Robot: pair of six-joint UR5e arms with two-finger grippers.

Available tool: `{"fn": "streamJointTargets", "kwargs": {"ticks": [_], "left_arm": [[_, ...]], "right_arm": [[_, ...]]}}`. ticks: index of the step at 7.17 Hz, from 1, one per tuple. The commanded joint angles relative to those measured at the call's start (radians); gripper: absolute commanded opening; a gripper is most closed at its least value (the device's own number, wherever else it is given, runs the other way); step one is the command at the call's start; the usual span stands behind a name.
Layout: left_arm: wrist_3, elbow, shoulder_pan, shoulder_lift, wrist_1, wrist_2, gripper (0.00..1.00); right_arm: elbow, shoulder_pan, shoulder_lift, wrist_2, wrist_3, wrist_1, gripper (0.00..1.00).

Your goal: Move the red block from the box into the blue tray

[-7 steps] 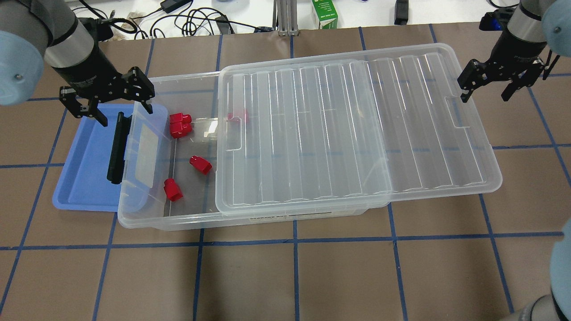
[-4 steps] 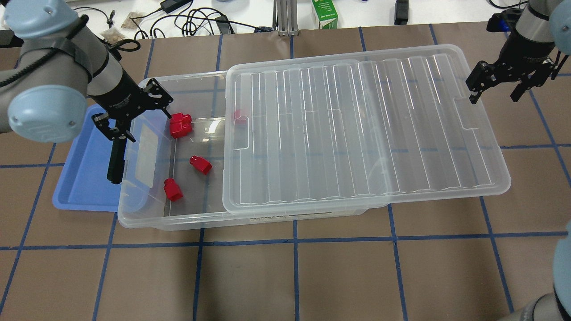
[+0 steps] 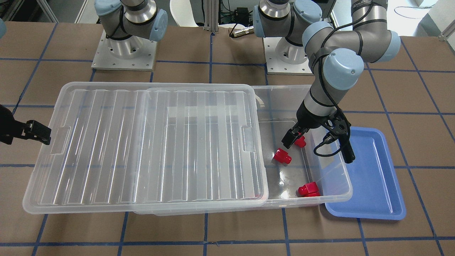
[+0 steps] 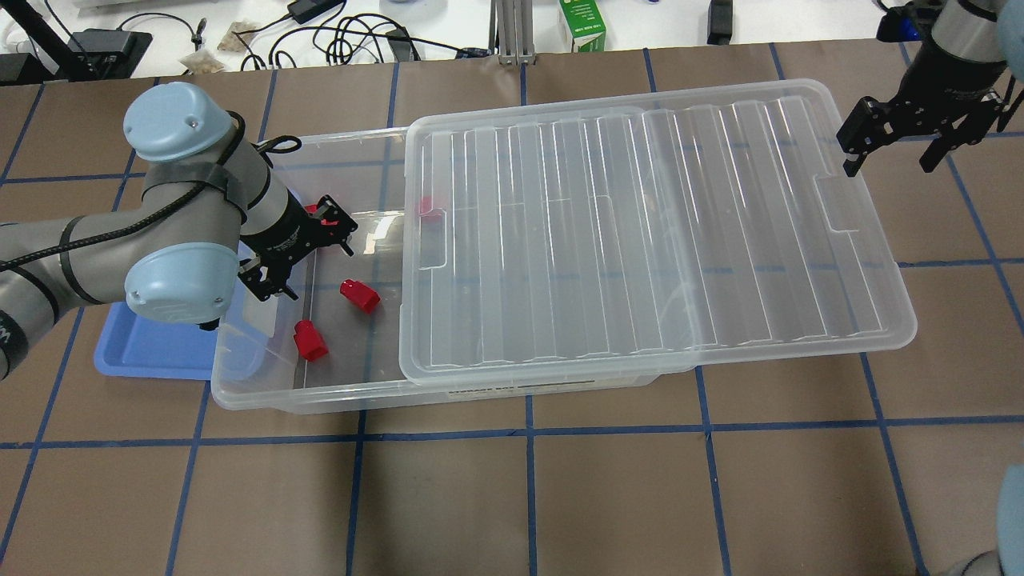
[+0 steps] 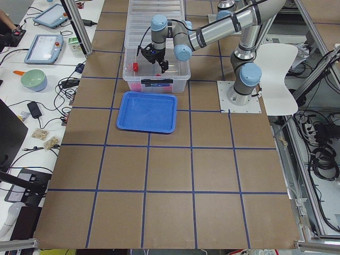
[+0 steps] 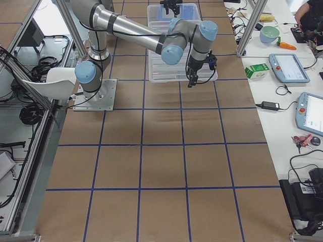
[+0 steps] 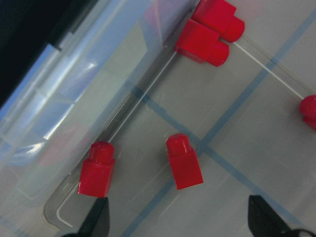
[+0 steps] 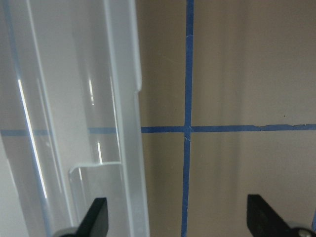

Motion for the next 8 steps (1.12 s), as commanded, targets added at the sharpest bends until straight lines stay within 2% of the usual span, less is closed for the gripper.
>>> {"fn": "streamJointTargets", "kwargs": {"ticks": [1,5,8], "left_arm": [[-0.001,-0.015,-0.034,-0.036,0.03,0.009,1.0],[0.025,-0.015,-0.035,-0.135,0.131,0.009,1.0],[0.019,-0.023,-0.045,-0.163,0.133,0.009,1.0]], "right_arm": [[-0.001,0.008,-0.082,0.002,0.0,0.083,1.0],[0.015,0.009,-0.227,-0.008,0.01,0.155,1.0],[0.02,0.009,-0.239,-0.004,0.008,0.166,1.0]]}}
